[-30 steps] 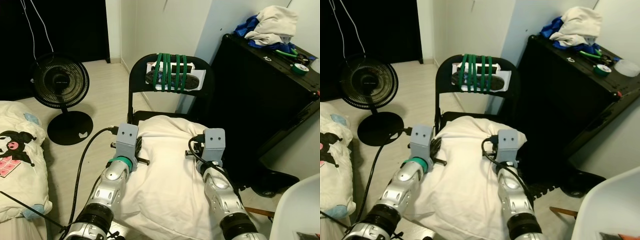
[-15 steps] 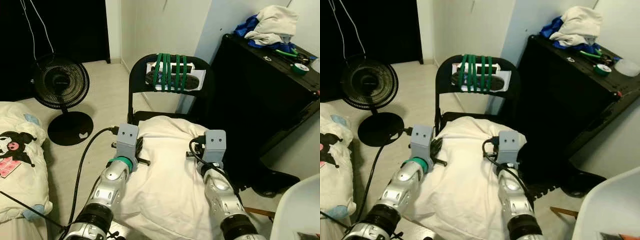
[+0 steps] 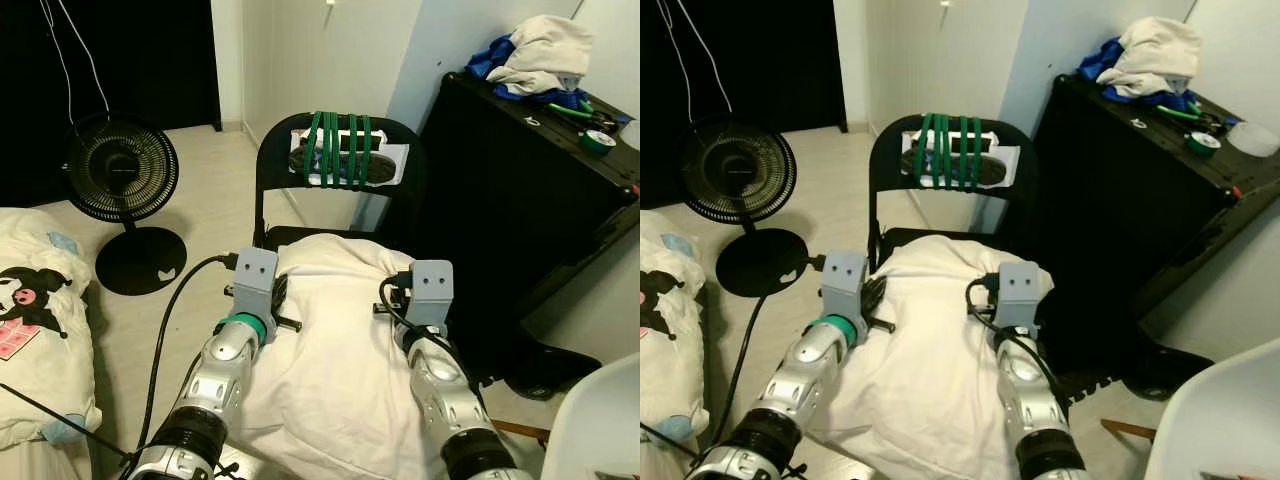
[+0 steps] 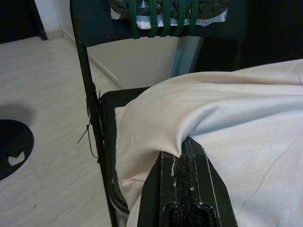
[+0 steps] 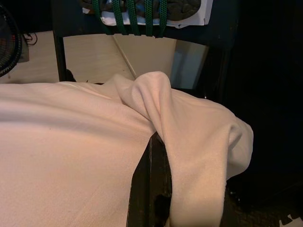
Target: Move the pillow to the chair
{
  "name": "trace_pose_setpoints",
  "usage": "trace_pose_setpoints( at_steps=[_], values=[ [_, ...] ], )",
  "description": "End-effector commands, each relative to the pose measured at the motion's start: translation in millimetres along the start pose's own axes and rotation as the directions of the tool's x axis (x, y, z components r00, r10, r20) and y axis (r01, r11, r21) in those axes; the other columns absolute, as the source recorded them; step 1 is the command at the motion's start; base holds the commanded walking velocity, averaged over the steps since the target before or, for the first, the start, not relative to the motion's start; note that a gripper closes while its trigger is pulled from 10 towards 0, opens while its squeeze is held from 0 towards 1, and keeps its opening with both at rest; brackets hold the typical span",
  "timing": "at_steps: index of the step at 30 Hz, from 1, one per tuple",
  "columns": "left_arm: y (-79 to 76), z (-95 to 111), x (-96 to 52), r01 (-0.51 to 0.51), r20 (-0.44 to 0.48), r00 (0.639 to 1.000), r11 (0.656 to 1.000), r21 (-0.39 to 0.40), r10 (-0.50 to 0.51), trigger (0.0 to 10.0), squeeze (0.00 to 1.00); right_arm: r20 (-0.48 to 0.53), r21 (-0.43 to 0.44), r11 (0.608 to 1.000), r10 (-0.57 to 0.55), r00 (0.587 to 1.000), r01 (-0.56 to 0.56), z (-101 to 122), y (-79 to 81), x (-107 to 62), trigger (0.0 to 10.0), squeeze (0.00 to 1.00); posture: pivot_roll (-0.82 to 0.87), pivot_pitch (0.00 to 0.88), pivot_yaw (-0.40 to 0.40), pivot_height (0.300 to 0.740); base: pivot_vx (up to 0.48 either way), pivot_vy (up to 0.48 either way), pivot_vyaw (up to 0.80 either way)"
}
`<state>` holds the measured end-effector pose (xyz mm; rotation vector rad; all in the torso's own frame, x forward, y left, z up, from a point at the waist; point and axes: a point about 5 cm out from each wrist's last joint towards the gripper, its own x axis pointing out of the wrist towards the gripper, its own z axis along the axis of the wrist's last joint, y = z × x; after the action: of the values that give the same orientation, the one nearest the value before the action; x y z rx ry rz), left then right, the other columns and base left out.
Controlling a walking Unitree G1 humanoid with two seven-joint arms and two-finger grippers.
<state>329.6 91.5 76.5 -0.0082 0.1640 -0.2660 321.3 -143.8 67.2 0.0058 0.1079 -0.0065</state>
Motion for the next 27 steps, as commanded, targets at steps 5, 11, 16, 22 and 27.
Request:
trace_pose_setpoints(
  at_steps=[5, 11, 16, 22, 27],
  values=[
    [1.3, 10.5, 1.1, 0.006, 0.053, 0.999, 1.0, -0.009, -0.005, 10.0, 0.0, 0.048, 0.008, 1.0, -0.03, 0.998, 0.029, 6.9, -5.2, 1.1, 10.0, 0.0, -0.07, 0.0, -0.029, 0.74, 0.363, 0.0, 0.0],
    [0.9, 11.4, 1.6, 0.009, 0.055, 0.998, 1.0, -0.012, -0.008, 10.0, 0.0, 0.047, 0.011, 0.999, -0.037, 0.998, 0.037, 6.2, -6.4, 0.6, 10.0, 0.0, -0.08, 0.0, -0.022, 0.74, 0.383, 0.0, 0.0],
    [0.6, 11.9, 2.0, 0.014, 0.056, 0.998, 1.0, -0.012, -0.013, 10.0, 0.0, 0.048, 0.012, 0.999, -0.042, 0.998, 0.041, 6.2, -6.8, 0.7, 10.0, 0.0, -0.08, 0.0, -0.02, 0.74, 0.382, 0.0, 0.0],
    [1.3, 12.5, 2.1, 0.014, 0.057, 0.998, 1.0, -0.013, -0.013, 10.0, 0.0, 0.048, 0.013, 0.999, -0.042, 0.998, 0.042, 6.1, -6.6, 0.8, 10.0, 0.0, -0.07, 0.0, -0.021, 0.74, 0.383, 0.0, 0.0],
    [1.4, 12.2, 1.6, 0.012, 0.057, 0.998, 1.0, -0.014, -0.011, 10.0, 0.0, 0.046, 0.012, 0.999, -0.041, 0.998, 0.041, 5.9, -6.7, 1.0, 10.0, 0.0, -0.07, 0.0, -0.022, 0.74, 0.377, 0.0, 0.0]
  ],
)
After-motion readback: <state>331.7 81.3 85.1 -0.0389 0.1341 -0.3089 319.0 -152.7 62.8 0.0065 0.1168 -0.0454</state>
